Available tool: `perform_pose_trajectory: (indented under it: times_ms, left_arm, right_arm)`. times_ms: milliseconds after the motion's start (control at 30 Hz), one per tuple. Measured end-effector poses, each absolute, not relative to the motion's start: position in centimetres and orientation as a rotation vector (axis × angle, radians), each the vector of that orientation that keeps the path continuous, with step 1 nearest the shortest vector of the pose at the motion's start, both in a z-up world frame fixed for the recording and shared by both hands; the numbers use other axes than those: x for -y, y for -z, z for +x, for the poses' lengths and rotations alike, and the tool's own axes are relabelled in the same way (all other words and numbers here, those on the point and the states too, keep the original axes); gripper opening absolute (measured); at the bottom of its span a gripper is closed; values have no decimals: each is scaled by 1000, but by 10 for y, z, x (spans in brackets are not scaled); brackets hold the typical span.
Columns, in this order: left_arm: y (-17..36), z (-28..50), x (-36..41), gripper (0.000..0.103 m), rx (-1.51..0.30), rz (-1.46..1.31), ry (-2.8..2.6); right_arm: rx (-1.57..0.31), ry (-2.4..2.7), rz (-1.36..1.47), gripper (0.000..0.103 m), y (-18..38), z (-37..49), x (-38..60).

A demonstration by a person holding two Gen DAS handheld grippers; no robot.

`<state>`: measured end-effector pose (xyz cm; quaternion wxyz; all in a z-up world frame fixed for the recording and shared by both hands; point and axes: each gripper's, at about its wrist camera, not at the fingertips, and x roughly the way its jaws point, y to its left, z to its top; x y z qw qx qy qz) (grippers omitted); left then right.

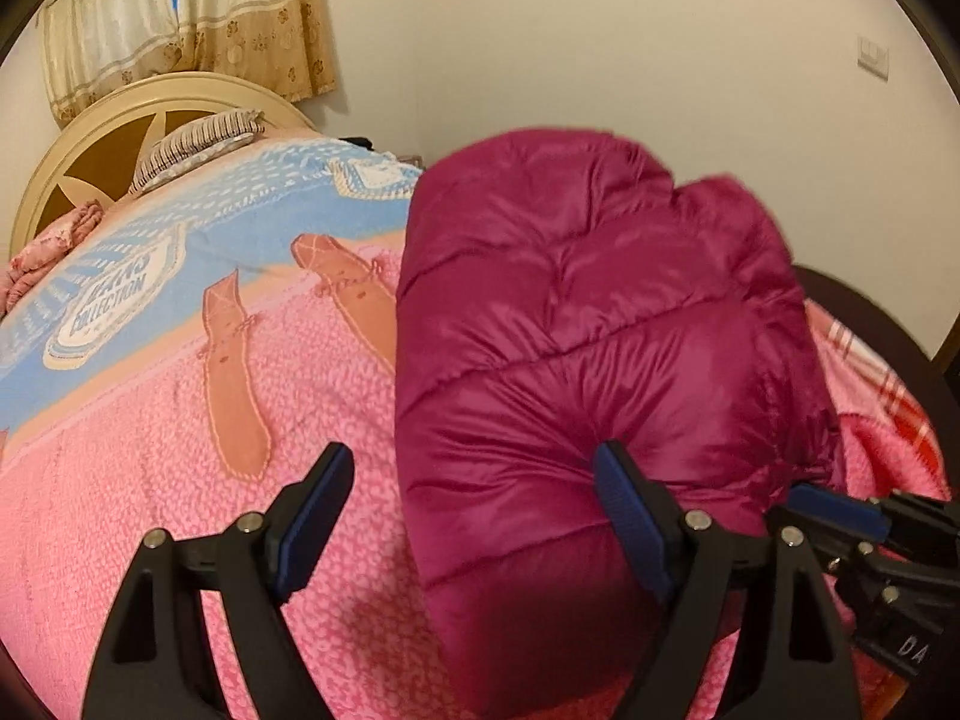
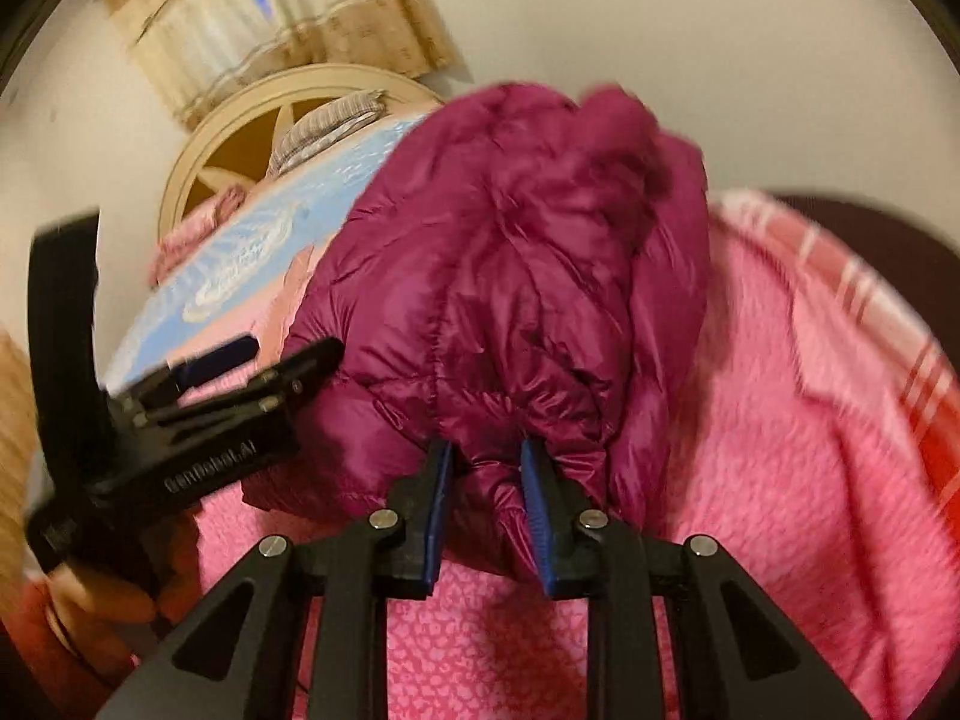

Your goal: Fold large clothes

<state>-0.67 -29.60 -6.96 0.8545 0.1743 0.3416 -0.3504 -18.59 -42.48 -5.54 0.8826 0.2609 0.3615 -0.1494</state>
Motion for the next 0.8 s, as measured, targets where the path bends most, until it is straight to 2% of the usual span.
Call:
perform_pose_trajectory:
  times_ms: [200, 467, 567, 633, 700, 800]
  left_arm:
    - [66, -23, 292, 85, -728, 402, 715]
    - [61, -47, 242, 90, -775, 312, 731]
    - [60, -58, 225, 90, -755, 324, 719]
    - [54, -63, 216, 90, -747, 311, 726]
    - [42, -68, 204, 90, -715, 287, 720]
    - [22, -75, 189, 96, -655, 259, 708]
  right_arm:
    - [-727, 345, 566, 23, 66, -192, 425]
    - [-664, 386, 437, 26, 30, -238, 370]
    - [-664, 421, 410, 41, 16, -259, 357]
    - [-657, 443, 371, 57, 3, -273, 345]
    - [-639, 464, 330, 63, -10, -287, 334]
    - [-611, 484, 282, 66, -29, -302, 321]
